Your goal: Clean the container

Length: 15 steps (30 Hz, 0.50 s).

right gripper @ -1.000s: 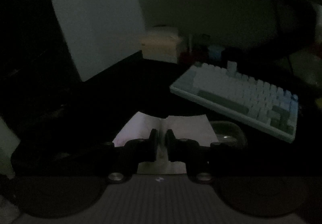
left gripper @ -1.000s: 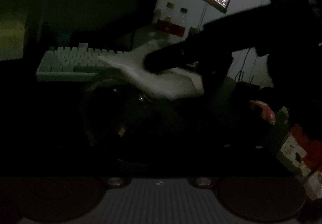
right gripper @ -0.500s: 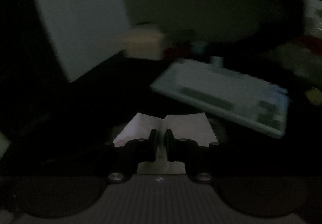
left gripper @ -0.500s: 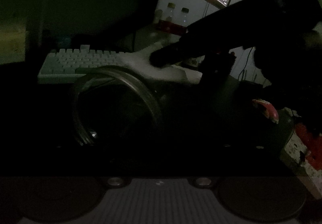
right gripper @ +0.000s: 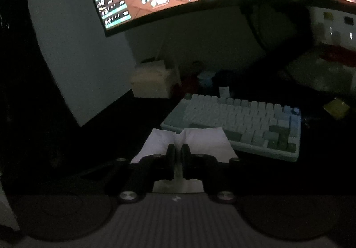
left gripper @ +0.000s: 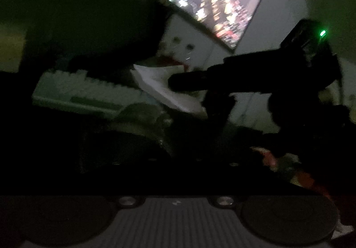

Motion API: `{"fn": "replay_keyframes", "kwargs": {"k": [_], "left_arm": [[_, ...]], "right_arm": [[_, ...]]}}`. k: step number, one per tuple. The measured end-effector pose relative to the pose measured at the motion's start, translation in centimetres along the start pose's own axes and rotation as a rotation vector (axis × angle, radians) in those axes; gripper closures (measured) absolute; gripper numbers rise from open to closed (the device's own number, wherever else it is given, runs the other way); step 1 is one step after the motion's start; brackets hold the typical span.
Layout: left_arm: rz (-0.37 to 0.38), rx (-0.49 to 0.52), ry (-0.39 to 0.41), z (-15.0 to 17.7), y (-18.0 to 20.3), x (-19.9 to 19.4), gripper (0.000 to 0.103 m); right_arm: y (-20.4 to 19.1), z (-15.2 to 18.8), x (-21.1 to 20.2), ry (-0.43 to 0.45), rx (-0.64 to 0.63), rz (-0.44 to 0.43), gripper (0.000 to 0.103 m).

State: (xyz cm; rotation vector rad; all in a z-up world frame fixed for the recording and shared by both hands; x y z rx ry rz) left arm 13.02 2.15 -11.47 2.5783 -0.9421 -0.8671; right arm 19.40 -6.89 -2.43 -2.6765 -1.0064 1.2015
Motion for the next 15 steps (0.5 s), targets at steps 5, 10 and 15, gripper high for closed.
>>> {"fn": "replay_keyframes", "kwargs": {"k": [5,10,15], "left_arm": [[0.098,0.021,-0.063,0.3,0.9,0.0,0.094],[-0.043,0.163,-0.072,0.8,2.0,-0.5,0.075],[-0.068,0.193,-0.178,2.0,1.3,1.4,0.072]], "right_arm": [[-0.5,1.5,-0.1,-0.053,-0.012,-0.027,0.095],[-1.7,3.2,2.0,-0.116,-0.096,-0.025,0.095],[-0.6,2.5,3.0,-0.105,-0.122,0.036,0.095]]}}
Point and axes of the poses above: each gripper's, at about its wrist camera, not at the fingertips, and x roughly the way its jaws point, y to its right, z to its underside, the point moved 9 cm from there along x, roughly the way its jaws point, and after that the axes turned 11 degrees about -y, right-handed, at the moved point
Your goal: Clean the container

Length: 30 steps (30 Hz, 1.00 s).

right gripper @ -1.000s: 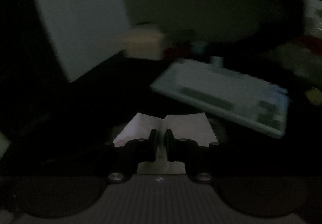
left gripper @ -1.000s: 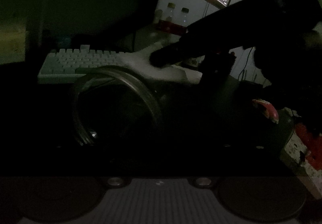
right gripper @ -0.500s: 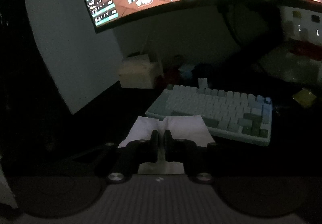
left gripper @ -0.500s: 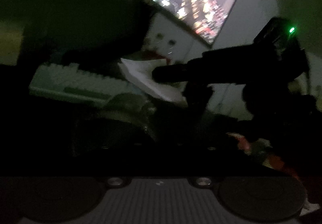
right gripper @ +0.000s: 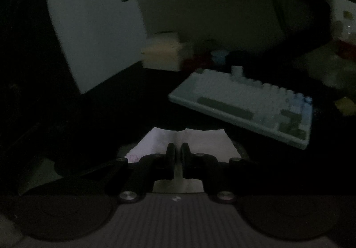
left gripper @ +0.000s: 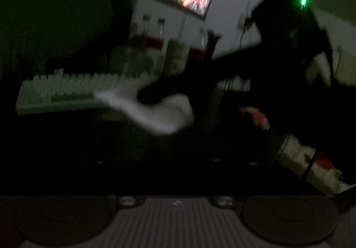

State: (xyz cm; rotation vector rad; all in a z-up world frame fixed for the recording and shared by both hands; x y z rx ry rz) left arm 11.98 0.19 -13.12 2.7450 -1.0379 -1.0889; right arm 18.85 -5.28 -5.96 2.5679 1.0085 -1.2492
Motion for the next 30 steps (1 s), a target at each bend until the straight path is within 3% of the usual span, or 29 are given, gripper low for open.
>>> {"fn": "replay_keyframes", "kwargs": {"k": [3,6,11,14,21,24,30], "left_arm": [[-0.041,-0.043,-0.043,0.6,-1.4,1.2,0.071],[-0.072,-0.074,-0.042,0.8,-2.6,1.3,0.066],[-0.090,-0.094,-0.036,0.6,-3.3,1.3,0.066],[-0.087,-0.109,-0.036,0.4,-3.5,1.2,0.065],[-0.096,-0.131,-0.039,0.0,-4.4,1.2,0.065],[-0.106,-0.144,-0.037,0.0,-4.9,0.9,0.065],[-0.115,-0.142,-0.031,0.0,-5.1,1.0,0.065]], "right_arm": [[1.8,-0.4,0.3,-0.018,0.039,0.052,0.095],[2.0,-0.6,0.5,-0.026,0.059,0.037,0.095],[-2.1,-0.4,0.4,-0.020,-0.008,-0.116,0.095],[-2.2,-0.5,0.6,-0.016,-0.045,-0.082,0.095],[4.0,-1.3,1.4,-0.005,0.103,0.073,0.094],[3.5,-1.5,1.4,-0.006,0.097,0.042,0.094],[-2.2,-1.3,1.3,-0.010,0.013,-0.133,0.094]]}}
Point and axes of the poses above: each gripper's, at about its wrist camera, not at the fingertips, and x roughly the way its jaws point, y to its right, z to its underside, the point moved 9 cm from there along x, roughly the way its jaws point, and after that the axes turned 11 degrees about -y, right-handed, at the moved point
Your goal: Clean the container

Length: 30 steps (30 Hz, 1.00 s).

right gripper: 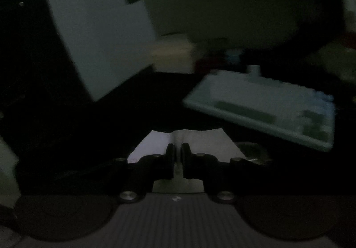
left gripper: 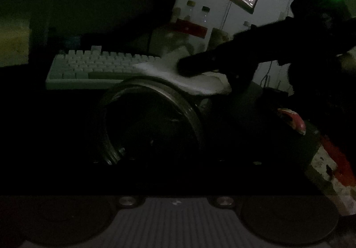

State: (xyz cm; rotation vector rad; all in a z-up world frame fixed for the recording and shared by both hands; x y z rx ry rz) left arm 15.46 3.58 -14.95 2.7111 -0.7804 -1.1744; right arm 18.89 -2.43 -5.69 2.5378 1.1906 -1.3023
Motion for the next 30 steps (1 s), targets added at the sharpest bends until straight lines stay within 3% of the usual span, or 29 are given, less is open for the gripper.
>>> {"fn": "replay_keyframes", "kwargs": {"k": [3,8,11,12,15,19,23,27,30], "left_arm": [[0.003,-0.003,0.001,0.0,0.0,-0.1,0.065],[0.006,-0.018,0.008,0.0,-0.1,-0.1,0.065],[0.017,-0.027,0.013,0.0,-0.1,-0.1,0.069],[0.025,-0.035,0.017,-0.1,-0.1,-0.1,0.070],[0.049,-0.061,0.061,-0.3,0.2,-0.2,0.087],[0.077,-0.064,0.107,-0.6,0.5,-0.5,0.093],[0.154,-0.142,0.125,-0.9,-0.4,-0.7,0.094],[0.228,-0.198,0.148,-1.3,-1.2,-1.3,0.096],[0.273,-0.206,0.154,-1.5,-1.1,-1.9,0.096]], "right_arm": [[-0.1,0.1,0.0,0.000,-0.017,0.017,0.095],[5.3,-0.1,-0.8,0.018,0.101,0.202,0.094],[6.0,0.1,-1.1,0.019,0.100,0.245,0.094],[5.3,0.2,-1.1,0.023,0.076,0.239,0.094],[2.6,0.6,-0.8,0.035,0.036,0.121,0.094],[-1.1,1.3,-0.6,0.028,-0.040,-0.011,0.095],[1.1,1.2,-0.7,0.055,0.004,0.042,0.095],[6.2,1.3,-1.1,0.070,0.107,0.206,0.094],[6.7,1.5,-1.1,0.060,0.152,0.135,0.095]]}}
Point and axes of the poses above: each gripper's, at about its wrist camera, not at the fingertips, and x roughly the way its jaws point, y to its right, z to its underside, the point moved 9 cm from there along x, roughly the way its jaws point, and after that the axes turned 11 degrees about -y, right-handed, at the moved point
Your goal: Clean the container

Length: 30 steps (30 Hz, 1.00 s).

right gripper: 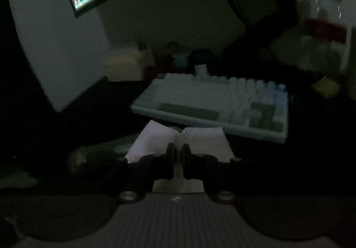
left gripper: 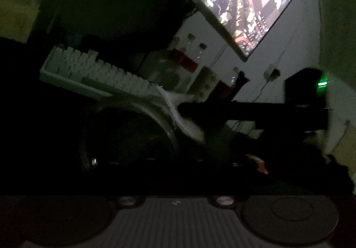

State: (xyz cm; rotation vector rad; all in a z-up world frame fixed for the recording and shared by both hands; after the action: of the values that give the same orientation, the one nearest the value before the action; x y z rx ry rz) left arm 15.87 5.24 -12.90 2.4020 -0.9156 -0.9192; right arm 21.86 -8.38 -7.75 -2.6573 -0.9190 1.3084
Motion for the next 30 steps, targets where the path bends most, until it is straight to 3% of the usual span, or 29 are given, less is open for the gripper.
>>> {"fn": "replay_keyframes", "kwargs": {"k": [2,5,9,11,14,18,21,28,30], "left_arm": [[0.041,-0.016,-0.008,-0.1,0.4,-0.3,0.096],[0.033,-0.001,-0.026,-0.1,0.8,-0.3,0.095],[0.053,-0.059,-0.100,0.4,0.1,0.5,0.087],[-0.011,-0.027,-0.113,0.7,-0.1,0.8,0.079],[-0.114,0.056,-0.125,1.1,0.0,1.1,0.078],[-0.282,0.179,-0.095,1.3,0.2,1.1,0.070],[-0.300,0.168,-0.120,1.4,-0.3,1.4,0.066],[-0.322,0.141,-0.121,1.1,-0.9,1.3,0.064],[-0.326,0.138,-0.115,1.0,-1.1,1.1,0.063]], "right_arm": [[-1.6,0.4,-0.2,-0.004,-0.038,-0.044,0.094],[-4.7,0.7,-0.5,0.001,-0.139,-0.090,0.094],[-7.2,0.3,0.0,-0.021,-0.204,-0.148,0.094],[-7.2,-0.3,0.5,-0.028,-0.220,-0.143,0.094],[-5.9,-1.5,1.5,-0.027,-0.201,-0.094,0.094],[-3.4,-2.7,2.1,-0.031,-0.203,0.003,0.094],[-2.6,-2.6,2.1,-0.033,-0.177,-0.007,0.094],[-7.8,-0.8,1.4,-0.022,-0.297,-0.184,0.093],[-8.5,-0.8,1.5,-0.021,-0.317,-0.191,0.093]]}}
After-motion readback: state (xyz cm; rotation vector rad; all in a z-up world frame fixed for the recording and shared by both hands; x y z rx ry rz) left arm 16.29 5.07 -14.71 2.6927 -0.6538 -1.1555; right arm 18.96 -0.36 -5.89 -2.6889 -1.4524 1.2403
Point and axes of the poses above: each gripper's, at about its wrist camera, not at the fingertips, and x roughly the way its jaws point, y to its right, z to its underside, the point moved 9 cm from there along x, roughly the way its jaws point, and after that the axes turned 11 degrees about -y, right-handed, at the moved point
